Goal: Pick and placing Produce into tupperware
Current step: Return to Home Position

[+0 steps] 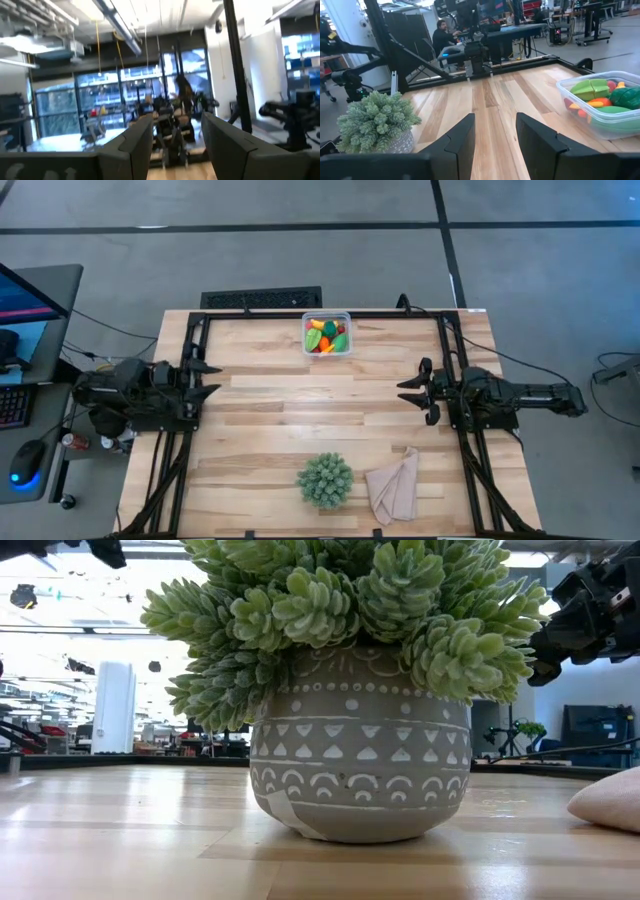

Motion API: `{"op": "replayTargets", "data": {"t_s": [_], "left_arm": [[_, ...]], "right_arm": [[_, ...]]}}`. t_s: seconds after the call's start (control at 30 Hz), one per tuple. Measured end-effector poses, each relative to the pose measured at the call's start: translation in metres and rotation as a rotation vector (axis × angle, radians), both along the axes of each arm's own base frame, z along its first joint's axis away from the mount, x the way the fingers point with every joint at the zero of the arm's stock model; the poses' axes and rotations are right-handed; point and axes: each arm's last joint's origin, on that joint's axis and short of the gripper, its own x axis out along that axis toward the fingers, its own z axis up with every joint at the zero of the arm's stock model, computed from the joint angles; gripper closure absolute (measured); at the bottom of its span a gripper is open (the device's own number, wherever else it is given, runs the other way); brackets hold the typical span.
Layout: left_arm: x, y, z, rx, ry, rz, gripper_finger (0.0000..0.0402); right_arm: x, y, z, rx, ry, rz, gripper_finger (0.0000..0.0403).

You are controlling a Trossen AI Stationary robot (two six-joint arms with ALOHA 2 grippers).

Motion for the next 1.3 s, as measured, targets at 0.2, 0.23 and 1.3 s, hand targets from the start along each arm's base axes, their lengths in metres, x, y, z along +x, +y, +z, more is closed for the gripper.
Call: {"op": "replayTargets", "data": {"t_s": [0.2,0.23,1.3], "left_arm": [[-0.001,0.0,-0.011,0.003,-0.034,-0.015,0.0241],[-0.001,0.0,-0.012,0.005,-0.033,-0.019,0.0241],[0.006,0.001,-0.044,0.035,-0.27,-0.17,0.0241]], "right_arm": [[0.0,0.0,0.0,0.0,0.0,0.0,0.0266],[0.0,0.0,0.0,0.0,0.0,0.0,0.0267],[0.0,0.0,0.0,0.0,0.0,0.0,0.0269]]}}
